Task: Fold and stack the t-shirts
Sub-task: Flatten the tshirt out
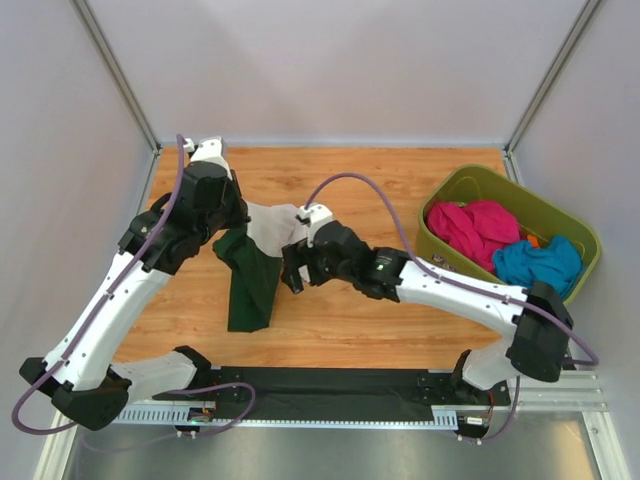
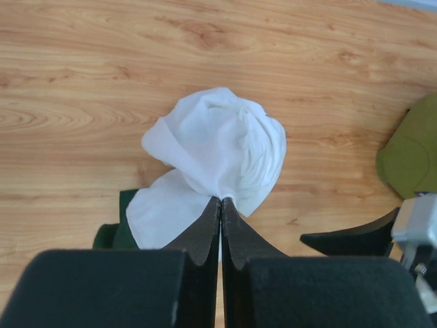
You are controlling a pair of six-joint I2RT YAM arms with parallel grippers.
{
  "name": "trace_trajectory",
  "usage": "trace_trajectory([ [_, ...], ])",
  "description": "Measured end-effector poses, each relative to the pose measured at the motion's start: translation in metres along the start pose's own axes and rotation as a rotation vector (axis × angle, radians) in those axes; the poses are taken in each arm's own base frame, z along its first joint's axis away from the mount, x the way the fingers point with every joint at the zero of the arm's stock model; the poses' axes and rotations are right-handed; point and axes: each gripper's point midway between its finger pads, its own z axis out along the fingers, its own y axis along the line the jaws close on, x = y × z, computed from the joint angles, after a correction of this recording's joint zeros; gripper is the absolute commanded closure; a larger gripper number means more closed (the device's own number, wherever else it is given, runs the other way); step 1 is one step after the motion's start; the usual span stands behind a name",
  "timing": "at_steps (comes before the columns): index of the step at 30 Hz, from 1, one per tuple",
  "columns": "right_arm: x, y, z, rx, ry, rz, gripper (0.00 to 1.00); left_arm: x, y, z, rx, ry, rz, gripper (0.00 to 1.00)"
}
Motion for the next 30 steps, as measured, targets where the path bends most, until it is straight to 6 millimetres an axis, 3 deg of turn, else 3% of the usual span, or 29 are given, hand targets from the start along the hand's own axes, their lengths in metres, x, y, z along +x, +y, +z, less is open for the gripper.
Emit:
trace_trajectory([
  [3, -0.002, 0.031, 0.019, -0.016, -0.009, -0.046, 0.08, 0.001, 0.003, 0.003, -0.014, 0.01, 0.012, 1.0],
  [6, -0.002, 0.049, 0.036, 0.012, -0.028, -0.078, 0.07, 0.002, 0.007, 0.008, -0.03, 0.017, 0.021, 1.0],
  [16, 0.011, 0.063, 0.063, 0.117, -0.093, -0.166, 0.09, 0.0, 0.01, 0.01, -0.036, 0.02, 0.034, 1.0],
  [19, 0.01, 0.061, 0.07, 0.151, -0.105, -0.174, 0.19, 0.0, 0.01, 0.01, -0.036, 0.019, 0.036, 1.0],
  [21, 0.01, 0.056, 0.073, 0.178, -0.112, -0.182, 0.37, -0.001, 0.011, 0.01, -0.034, 0.017, 0.036, 1.0],
  [22, 0.011, 0.054, 0.075, 0.194, -0.115, -0.183, 0.47, -0.001, 0.011, 0.009, -0.033, 0.016, 0.035, 1.0],
  [23, 0.011, 0.051, 0.076, 0.212, -0.12, -0.186, 0.72, -0.002, 0.012, 0.008, -0.033, 0.014, 0.034, 1.0],
  [26, 0.008, 0.04, 0.077, 0.287, -0.137, -0.196, 0.99, -0.004, 0.013, 0.005, -0.031, 0.005, 0.036, 1.0],
  [30, 0.0, 0.023, 0.065, 0.385, -0.165, -0.212, 1.0, -0.006, 0.018, 0.001, -0.037, -0.005, 0.045, 1.0],
])
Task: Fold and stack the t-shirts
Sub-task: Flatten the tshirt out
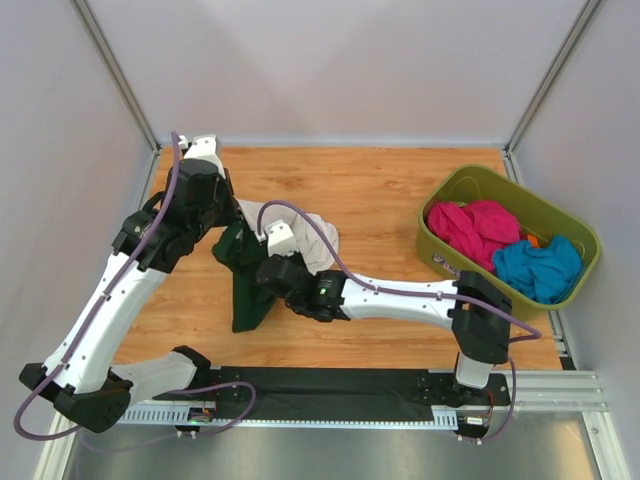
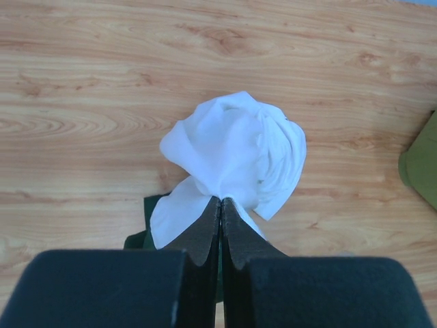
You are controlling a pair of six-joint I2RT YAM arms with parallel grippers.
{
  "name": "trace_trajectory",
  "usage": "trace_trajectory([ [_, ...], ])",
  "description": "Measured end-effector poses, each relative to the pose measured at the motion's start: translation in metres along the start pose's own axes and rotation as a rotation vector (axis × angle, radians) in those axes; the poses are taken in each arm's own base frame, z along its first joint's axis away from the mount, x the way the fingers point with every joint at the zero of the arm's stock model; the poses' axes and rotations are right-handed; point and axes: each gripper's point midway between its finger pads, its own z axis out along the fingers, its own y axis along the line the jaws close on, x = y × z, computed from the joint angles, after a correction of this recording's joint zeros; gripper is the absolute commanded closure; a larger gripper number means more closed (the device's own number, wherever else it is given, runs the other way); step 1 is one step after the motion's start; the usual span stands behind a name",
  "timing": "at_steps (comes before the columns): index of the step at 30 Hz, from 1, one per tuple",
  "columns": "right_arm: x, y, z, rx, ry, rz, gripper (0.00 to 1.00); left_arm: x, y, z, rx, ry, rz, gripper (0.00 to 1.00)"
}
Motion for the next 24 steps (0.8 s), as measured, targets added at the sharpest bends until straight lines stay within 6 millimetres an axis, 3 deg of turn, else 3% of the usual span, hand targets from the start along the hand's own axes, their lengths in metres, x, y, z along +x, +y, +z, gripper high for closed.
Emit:
trace_trajectory([
  [5, -0.023, -0.045, -0.031, 0.065, -0.039, 0.008, 1.0, -0.003, 0.003, -0.003, -0.004, 0.0, 0.037, 1.0],
  [9, -0.077, -0.106, -0.068, 0.123, -0.142, 0.08, 1.0, -0.016, -0.007, -0.008, 0.041, -0.015, 0.041, 1.0],
  [11, -0.105, -0.141, -0.088, 0.166, -0.208, 0.114, 1.0, -0.019, -0.019, -0.012, 0.1, -0.01, 0.033, 1.0],
  [15, -0.151, -0.19, -0.124, 0.228, -0.309, 0.105, 1.0, -0.019, -0.053, -0.022, 0.25, 0.006, 0.014, 1.0],
  [21, -0.216, -0.227, -0.173, 0.309, -0.427, -0.002, 1.0, -0.01, -0.112, -0.055, 0.431, 0.026, 0.051, 1.0],
  [24, -0.248, -0.236, -0.192, 0.334, -0.484, -0.06, 1.0, -0.005, -0.122, -0.065, 0.469, 0.031, 0.016, 1.0],
])
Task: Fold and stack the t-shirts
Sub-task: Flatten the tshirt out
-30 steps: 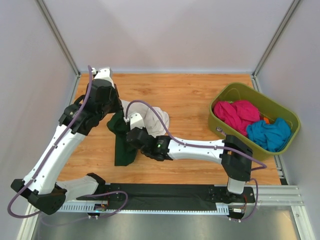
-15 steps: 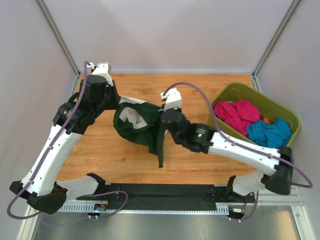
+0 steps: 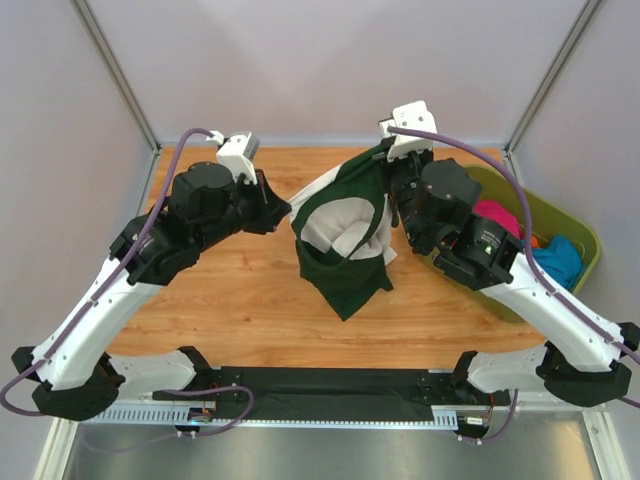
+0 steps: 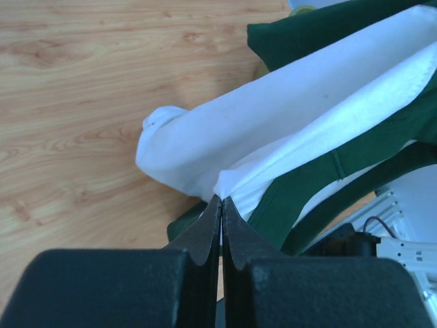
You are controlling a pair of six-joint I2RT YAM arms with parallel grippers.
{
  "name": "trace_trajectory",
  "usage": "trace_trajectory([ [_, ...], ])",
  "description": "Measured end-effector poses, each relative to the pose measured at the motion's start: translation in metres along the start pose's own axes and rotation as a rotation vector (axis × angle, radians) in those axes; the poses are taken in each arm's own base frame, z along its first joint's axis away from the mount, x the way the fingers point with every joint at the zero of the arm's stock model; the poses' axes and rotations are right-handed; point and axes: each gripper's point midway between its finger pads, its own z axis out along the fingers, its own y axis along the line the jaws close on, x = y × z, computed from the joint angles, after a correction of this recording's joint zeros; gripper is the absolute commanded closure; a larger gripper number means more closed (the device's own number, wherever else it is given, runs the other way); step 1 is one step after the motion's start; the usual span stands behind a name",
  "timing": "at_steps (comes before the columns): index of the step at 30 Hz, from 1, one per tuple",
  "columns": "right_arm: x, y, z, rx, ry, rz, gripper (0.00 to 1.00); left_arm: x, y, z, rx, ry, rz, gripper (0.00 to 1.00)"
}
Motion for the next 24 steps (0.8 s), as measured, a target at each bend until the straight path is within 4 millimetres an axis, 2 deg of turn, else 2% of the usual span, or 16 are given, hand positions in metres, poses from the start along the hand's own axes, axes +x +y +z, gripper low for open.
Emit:
trace_trajectory([
  [3, -0.018, 0.009, 0.01, -0.029, -0.04, -0.05, 1.0, 0.005, 0.013, -0.002, -0.04, -0.033, -0.063, 1.0],
  [5, -0.014, 0.029, 0.025, -0.066, -0.04, -0.1, 1.0, 0.013, 0.032, -0.004, -0.091, -0.04, -0.108, 1.0],
  [7, 0.0, 0.057, 0.046, -0.114, -0.018, -0.152, 1.0, 0.023, 0.062, -0.002, -0.167, -0.043, -0.16, 1.0],
  [10, 0.039, 0.107, 0.084, -0.197, 0.046, -0.224, 1.0, 0.048, 0.112, 0.007, -0.288, -0.013, -0.233, 1.0],
  [12, 0.071, 0.139, 0.108, -0.264, 0.09, -0.252, 1.0, 0.077, 0.148, 0.016, -0.381, 0.043, -0.288, 1.0],
  [15, 0.136, 0.192, 0.142, -0.388, 0.187, -0.285, 1.0, 0.119, 0.19, 0.025, -0.489, 0.14, -0.364, 1.0],
  [17, 0.177, 0.226, 0.157, -0.474, 0.245, -0.293, 1.0, 0.144, 0.213, 0.027, -0.549, 0.19, -0.415, 1.0],
  [19, 0.203, 0.255, 0.168, -0.538, 0.276, -0.29, 1.0, 0.168, 0.233, 0.026, -0.603, 0.227, -0.469, 1.0],
  [21, 0.225, 0.28, 0.176, -0.59, 0.296, -0.288, 1.0, 0.182, 0.248, 0.024, -0.642, 0.247, -0.506, 0.98],
  [22, 0.233, 0.291, 0.179, -0.611, 0.301, -0.287, 1.0, 0.189, 0.254, 0.024, -0.656, 0.259, -0.522, 0.96],
  [23, 0.239, 0.3, 0.181, -0.629, 0.303, -0.286, 1.0, 0.193, 0.258, 0.023, -0.668, 0.268, -0.533, 0.78],
  [24, 0.243, 0.307, 0.182, -0.643, 0.304, -0.282, 1.0, 0.197, 0.262, 0.023, -0.676, 0.28, -0.533, 0.73],
])
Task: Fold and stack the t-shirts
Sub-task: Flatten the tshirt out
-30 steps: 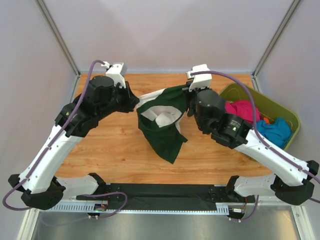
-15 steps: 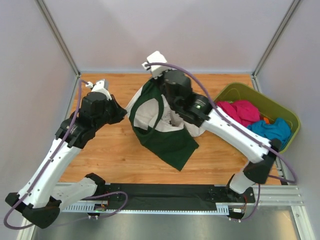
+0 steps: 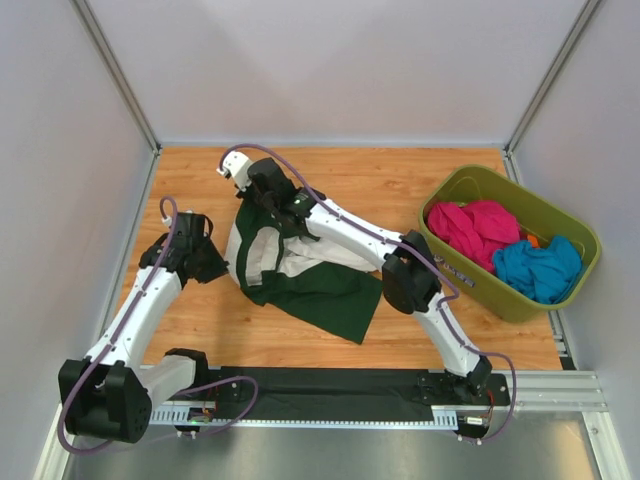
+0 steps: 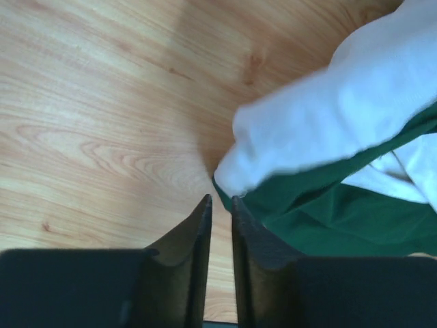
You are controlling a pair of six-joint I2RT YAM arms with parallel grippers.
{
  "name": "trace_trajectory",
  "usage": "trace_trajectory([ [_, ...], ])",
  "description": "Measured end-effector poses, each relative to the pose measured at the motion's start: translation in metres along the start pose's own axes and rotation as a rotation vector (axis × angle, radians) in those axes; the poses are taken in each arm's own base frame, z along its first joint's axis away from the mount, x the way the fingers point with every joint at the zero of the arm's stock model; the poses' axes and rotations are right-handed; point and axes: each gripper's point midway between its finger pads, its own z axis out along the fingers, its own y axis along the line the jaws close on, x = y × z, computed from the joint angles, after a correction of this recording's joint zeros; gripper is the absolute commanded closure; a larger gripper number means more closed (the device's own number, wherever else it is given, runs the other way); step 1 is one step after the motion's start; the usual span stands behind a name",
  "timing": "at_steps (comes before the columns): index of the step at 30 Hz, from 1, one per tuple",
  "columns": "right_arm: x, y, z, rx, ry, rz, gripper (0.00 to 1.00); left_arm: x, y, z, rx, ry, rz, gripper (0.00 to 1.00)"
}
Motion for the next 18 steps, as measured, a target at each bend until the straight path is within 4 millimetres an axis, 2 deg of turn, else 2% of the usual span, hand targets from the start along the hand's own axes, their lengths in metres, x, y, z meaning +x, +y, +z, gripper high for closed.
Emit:
trace_trajectory([
  [1, 0.001, 0.004, 0.005, -0.011, -0.004, 0.005, 1.0, 0.0, 0.002, 0.001, -0.008, 0.003, -0.001, 0.72],
  [3, 0.001, 0.012, 0.012, -0.036, -0.015, 0.027, 1.0, -0.002, 0.006, 0.002, -0.024, -0.002, 0.006, 0.58],
  [4, 0.001, 0.015, 0.013, -0.053, -0.02, 0.042, 0.93, -0.003, 0.007, 0.001, -0.03, -0.005, 0.013, 0.49],
  [5, 0.0, 0.02, 0.014, -0.071, -0.024, 0.065, 0.81, -0.004, 0.008, 0.001, -0.035, -0.009, 0.02, 0.24],
  [6, -0.002, 0.023, 0.015, -0.085, -0.03, 0.083, 0.68, -0.006, 0.008, -0.001, -0.039, -0.013, 0.03, 0.11],
  [7, -0.004, 0.026, 0.015, -0.106, -0.037, 0.109, 0.48, -0.008, 0.008, -0.002, -0.042, -0.017, 0.031, 0.05],
  [8, -0.007, 0.03, 0.013, -0.127, -0.041, 0.132, 0.37, -0.009, 0.008, -0.003, -0.044, -0.021, 0.032, 0.02],
  [9, -0.008, 0.032, 0.012, -0.144, -0.041, 0.151, 0.28, -0.011, 0.007, -0.005, -0.041, -0.024, 0.032, 0.01],
  [10, -0.01, 0.033, 0.011, -0.152, -0.041, 0.169, 0.1, -0.012, 0.006, -0.006, -0.036, -0.028, 0.031, 0.0],
  [11, -0.012, 0.035, 0.009, -0.16, -0.043, 0.187, 0.01, -0.013, 0.004, -0.007, -0.027, -0.033, 0.033, 0.01],
  [13, -0.009, 0.034, 0.003, -0.17, -0.015, 0.208, 0.0, -0.012, -0.001, -0.012, 0.006, -0.035, 0.036, 0.01],
  [15, -0.004, 0.031, -0.007, -0.173, 0.027, 0.227, 0.0, -0.014, -0.011, -0.019, 0.066, -0.047, 0.041, 0.06],
  [16, -0.003, 0.027, -0.016, -0.169, 0.047, 0.243, 0.0, -0.015, -0.017, -0.022, 0.104, -0.057, 0.042, 0.1],
  [18, 0.003, 0.014, -0.036, -0.156, 0.086, 0.284, 0.0, -0.018, -0.032, -0.029, 0.182, -0.078, 0.059, 0.1],
])
